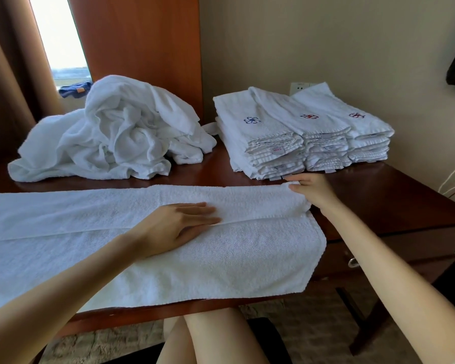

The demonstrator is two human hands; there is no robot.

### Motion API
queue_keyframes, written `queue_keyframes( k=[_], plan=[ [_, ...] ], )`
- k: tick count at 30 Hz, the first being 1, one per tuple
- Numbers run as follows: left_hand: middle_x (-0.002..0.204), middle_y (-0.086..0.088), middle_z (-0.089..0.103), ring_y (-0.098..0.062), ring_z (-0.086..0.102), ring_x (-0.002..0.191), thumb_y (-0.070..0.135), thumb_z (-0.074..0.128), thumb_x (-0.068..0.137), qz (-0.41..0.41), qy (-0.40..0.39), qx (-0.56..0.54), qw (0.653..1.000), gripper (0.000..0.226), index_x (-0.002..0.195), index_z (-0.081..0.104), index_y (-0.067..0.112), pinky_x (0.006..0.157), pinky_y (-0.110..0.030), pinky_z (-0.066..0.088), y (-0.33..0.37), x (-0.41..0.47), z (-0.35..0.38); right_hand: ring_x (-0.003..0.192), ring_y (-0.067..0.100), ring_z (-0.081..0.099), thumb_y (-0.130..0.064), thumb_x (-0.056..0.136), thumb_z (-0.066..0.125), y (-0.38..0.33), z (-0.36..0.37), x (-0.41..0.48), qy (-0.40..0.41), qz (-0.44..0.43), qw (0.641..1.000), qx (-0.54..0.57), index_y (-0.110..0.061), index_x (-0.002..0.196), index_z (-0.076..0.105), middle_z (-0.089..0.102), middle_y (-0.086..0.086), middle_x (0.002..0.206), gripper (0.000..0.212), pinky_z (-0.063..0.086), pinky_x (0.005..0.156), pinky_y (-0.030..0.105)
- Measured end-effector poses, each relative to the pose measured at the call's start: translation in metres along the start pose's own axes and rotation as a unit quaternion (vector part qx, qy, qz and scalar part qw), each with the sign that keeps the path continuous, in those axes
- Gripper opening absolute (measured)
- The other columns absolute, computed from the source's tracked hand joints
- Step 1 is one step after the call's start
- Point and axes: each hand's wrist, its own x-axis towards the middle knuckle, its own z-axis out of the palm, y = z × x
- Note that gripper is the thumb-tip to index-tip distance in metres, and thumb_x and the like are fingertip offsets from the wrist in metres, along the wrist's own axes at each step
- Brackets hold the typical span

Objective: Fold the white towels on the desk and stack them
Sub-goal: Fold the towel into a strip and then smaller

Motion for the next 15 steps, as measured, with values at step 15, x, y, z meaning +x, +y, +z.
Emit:
queue_keyframes(
  k=[15],
  plan=[
    [0.158,0.015,0.017,-0.007,0.012,0.147,0.072,0.019,0.086,-0.153,-0.059,-0.002,0.987,0.071,0.149,0.024,0.041,0.118,-0.027,0.006,-0.008,-0.002,0.005,0.138,0.017,0.036,0.0,0.077,0.076,-0.017,-0.02,-0.027,-0.133,0.068,0.989,0.0,-0.018,0.142,0.046,0.044,0.006,0.147,0.074,0.035,0.1,0.026]
  ],
)
